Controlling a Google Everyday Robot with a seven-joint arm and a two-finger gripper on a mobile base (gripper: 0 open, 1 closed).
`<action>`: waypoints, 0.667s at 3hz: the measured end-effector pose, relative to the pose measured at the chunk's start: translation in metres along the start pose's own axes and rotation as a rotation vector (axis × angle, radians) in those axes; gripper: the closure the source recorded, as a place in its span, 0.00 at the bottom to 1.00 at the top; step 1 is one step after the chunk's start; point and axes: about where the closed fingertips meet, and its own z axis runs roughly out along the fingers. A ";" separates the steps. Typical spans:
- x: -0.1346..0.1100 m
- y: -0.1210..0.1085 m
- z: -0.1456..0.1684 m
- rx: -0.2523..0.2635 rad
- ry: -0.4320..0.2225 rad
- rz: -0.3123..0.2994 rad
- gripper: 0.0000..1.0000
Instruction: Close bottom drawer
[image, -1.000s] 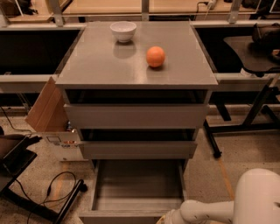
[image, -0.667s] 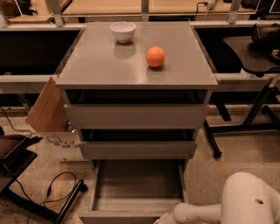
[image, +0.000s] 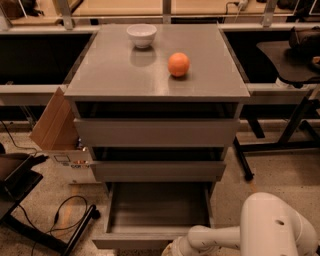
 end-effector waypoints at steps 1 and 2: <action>-0.022 -0.022 -0.003 0.030 0.001 -0.047 1.00; -0.060 -0.073 -0.007 0.076 0.028 -0.089 1.00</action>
Offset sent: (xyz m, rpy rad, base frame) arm 0.1778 0.0712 0.0766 -0.0823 -0.2266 0.0564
